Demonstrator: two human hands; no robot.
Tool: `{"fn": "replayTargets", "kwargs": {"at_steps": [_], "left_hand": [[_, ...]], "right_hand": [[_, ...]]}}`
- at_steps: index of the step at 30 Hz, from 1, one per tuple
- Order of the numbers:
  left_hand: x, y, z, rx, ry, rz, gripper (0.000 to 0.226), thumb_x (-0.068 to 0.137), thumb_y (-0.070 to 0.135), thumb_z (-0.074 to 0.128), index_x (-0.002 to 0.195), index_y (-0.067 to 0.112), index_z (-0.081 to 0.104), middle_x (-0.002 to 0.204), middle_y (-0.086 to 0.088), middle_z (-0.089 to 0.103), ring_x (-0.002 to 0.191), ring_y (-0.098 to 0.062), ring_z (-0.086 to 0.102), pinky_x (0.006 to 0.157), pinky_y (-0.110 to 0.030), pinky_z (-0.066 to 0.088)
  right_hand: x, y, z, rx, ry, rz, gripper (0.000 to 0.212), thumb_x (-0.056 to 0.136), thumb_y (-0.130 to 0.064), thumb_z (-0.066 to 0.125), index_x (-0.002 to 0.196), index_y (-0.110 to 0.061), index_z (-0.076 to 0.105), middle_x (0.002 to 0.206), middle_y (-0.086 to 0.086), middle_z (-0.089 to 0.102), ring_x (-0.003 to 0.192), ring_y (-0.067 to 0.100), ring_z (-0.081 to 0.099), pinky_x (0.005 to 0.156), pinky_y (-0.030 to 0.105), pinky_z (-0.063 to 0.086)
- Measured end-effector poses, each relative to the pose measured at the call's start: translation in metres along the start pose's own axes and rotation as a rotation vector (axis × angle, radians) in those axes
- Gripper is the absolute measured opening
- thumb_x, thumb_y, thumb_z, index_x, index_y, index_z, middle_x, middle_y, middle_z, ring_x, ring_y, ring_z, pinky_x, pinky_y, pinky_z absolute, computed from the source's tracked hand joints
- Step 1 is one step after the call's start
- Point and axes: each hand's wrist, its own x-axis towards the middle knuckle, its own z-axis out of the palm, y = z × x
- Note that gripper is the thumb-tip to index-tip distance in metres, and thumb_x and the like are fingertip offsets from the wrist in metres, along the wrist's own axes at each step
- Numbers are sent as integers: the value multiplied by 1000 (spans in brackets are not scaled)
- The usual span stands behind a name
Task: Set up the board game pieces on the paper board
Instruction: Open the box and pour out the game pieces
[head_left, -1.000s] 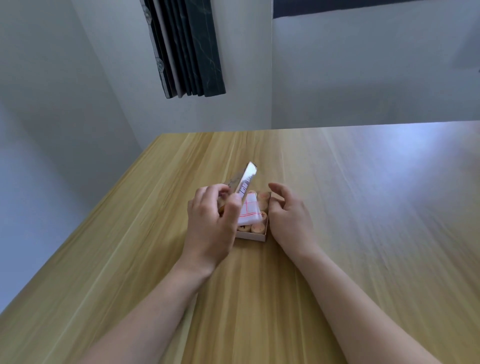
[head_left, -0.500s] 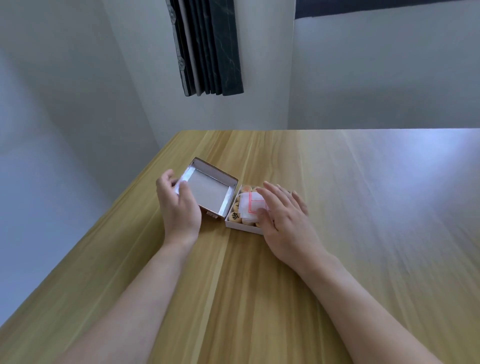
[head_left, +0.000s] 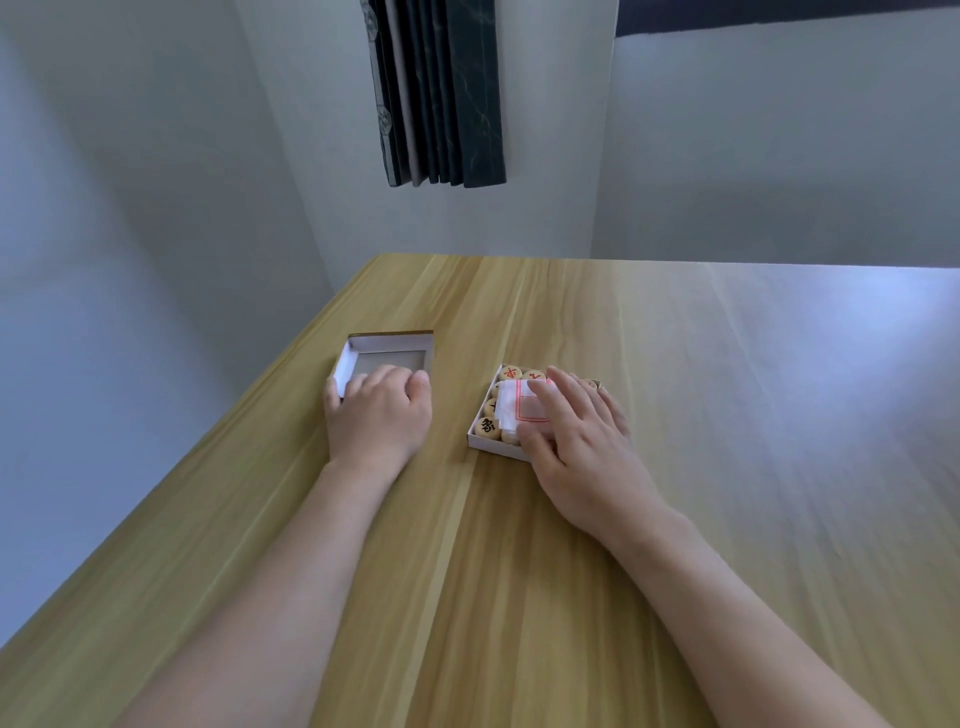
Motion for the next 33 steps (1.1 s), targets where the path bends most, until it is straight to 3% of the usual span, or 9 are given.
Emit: {"fn": "replayTargets", "kwargs": {"at_steps": [6, 11, 13, 15, 18, 21, 25, 28, 33], "left_hand": [[13, -19, -7, 149, -58, -84, 50, 94, 49, 27, 124, 21, 56, 135, 6, 52, 132, -22, 38, 117, -54, -1], [16, -26, -11, 138, -20, -129, 49, 93, 48, 28, 120, 20, 56, 137, 5, 49, 139, -24, 25, 113, -59, -9], [12, -11, -13, 100, 95, -72, 45, 92, 47, 34, 120, 20, 56, 137, 3, 49, 135, -26, 28, 113, -57, -1], [4, 15, -16, 2, 193, 39, 45, 89, 47, 39, 123, 23, 57, 135, 3, 51, 126, -26, 34, 106, -45, 18], [-10, 58, -15, -178, 70, 267, 47, 81, 51, 37, 118, 33, 60, 127, 9, 50, 118, -18, 32, 86, -30, 17], [-21, 71, -4, -164, -79, 381, 49, 79, 50, 38, 122, 37, 58, 126, 14, 43, 117, -15, 26, 84, -28, 13], [-23, 67, 2, -136, -141, 360, 48, 80, 48, 37, 124, 39, 54, 126, 15, 42, 118, -15, 27, 87, -30, 14], [-23, 70, 0, -180, -123, 334, 30, 87, 39, 50, 117, 36, 54, 124, 16, 45, 118, -15, 29, 86, -30, 16], [-23, 71, 0, -172, -93, 321, 34, 84, 34, 53, 118, 38, 50, 117, 14, 48, 118, -14, 32, 84, -28, 12]], "right_hand": [[-2, -2, -3, 7, -33, 12, 54, 100, -46, 29, 151, -29, 21, 160, -8, 11, 146, 5, 0, 118, 26, -8], [1, 0, -4, 133, 16, 116, 50, 103, -39, 21, 151, -24, 23, 159, -7, 16, 146, 4, 6, 119, 29, -2], [2, 3, -4, 157, 63, 198, 49, 103, -36, 22, 151, -22, 25, 159, -6, 19, 146, 6, 9, 120, 29, 0], [4, 5, -4, 199, 82, 263, 48, 103, -32, 25, 150, -21, 27, 158, -5, 21, 145, 8, 12, 120, 29, 3], [6, 6, -5, 263, 102, 323, 47, 102, -27, 29, 148, -19, 32, 156, -4, 26, 144, 10, 18, 119, 31, 9], [7, 7, -7, 309, 119, 358, 46, 101, -25, 30, 146, -16, 36, 154, -2, 31, 143, 11, 22, 118, 32, 14], [8, 6, -7, 322, 117, 359, 46, 100, -23, 31, 145, -15, 38, 153, -2, 33, 141, 13, 25, 117, 34, 17], [7, 5, -7, 314, 122, 348, 45, 100, -22, 31, 144, -16, 39, 153, -2, 33, 142, 12, 24, 117, 34, 16], [7, 5, -9, 314, 106, 314, 45, 100, -21, 32, 145, -19, 38, 154, -4, 31, 143, 10, 22, 118, 33, 14]]}}
